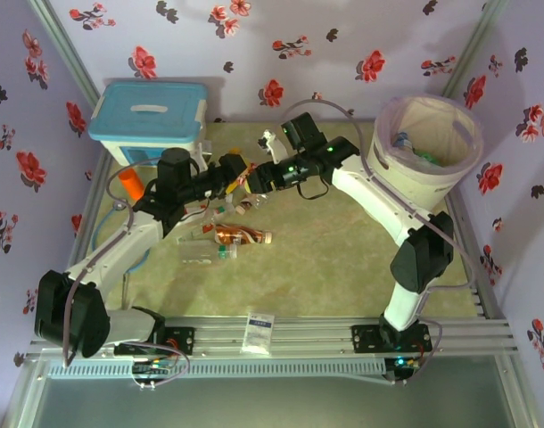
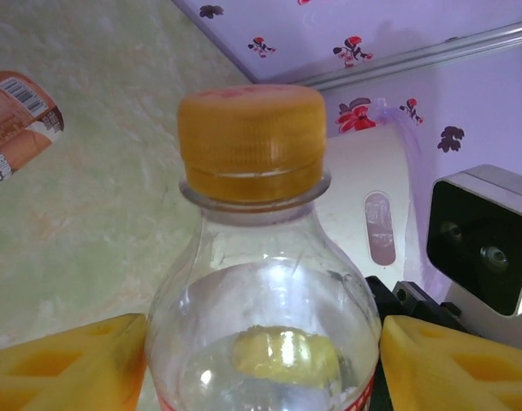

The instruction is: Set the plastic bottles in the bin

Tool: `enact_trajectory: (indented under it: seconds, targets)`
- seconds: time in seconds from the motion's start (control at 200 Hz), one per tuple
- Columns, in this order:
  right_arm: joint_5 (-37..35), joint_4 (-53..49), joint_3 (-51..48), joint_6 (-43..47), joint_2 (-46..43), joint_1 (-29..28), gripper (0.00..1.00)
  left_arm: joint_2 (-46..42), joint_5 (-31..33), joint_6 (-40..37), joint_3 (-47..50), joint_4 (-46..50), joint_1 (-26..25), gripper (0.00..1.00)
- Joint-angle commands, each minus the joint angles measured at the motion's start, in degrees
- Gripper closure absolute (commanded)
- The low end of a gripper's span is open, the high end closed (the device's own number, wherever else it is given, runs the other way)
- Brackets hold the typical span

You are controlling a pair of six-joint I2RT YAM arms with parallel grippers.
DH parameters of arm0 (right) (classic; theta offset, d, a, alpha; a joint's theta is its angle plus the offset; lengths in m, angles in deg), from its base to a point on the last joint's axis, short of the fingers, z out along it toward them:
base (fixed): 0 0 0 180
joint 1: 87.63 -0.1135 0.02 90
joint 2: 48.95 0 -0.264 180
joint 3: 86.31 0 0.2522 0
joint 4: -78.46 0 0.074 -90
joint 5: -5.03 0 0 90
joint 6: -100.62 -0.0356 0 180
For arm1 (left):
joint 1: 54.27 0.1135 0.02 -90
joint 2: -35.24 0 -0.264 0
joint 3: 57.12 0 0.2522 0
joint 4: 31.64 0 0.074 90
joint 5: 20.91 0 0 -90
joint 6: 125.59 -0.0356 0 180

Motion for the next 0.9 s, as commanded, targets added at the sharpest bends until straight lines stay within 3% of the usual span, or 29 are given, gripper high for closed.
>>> enact_trajectory:
  seconds: [0.0, 0.04, 0.065, 0.28, 0.43, 0.55, 0.675, 0.895]
  targets:
    - [0.16, 0.65, 1.53, 0.17, -0.04, 0.99, 0.49, -1.08, -1.38, 0.18, 1.21, -3.47, 1.14, 0.15]
    - [-0.3, 0.11, 2.01, 0.41, -0.11, 1.43, 0.5, -1.45, -1.33, 0.05, 1.61, -3.56, 1.6, 0.02]
    - [-0.74, -0.4, 2.39, 0.61, -0.25, 1.74, 0.5, -1.66, -1.23, 0.17, 2.02, -3.56, 1.91, 0.0]
    - [-10.54, -9.81, 9.1, 4.56, -2.7, 6.1, 0.52, -4.96, 0.38, -1.79, 4.36, 1.71, 5.08, 0.0]
    - [-16.46, -13.29, 11.41, 4.76, -6.41, 14.83, 0.55, -7.68, 5.76, -7.3, 3.72, 11.35, 5.22, 0.0]
    - [-25.02, -15.72, 14.46, 5.64, -8.3, 22.28, 0.55, -9.93, 8.77, -8.71, 5.12, 14.93, 5.29, 0.0]
    - [-28.76, -16.65, 17.29, 5.21, -9.29, 29.84, 0.55, -11.92, 10.11, -9.67, 6.92, 18.0, 5.22, 0.0]
    - [-41.5, -15.65, 16.29, 6.59, -10.19, 36.56, 0.54, -17.23, 11.16, -11.57, 10.99, 24.61, 5.22, 0.0]
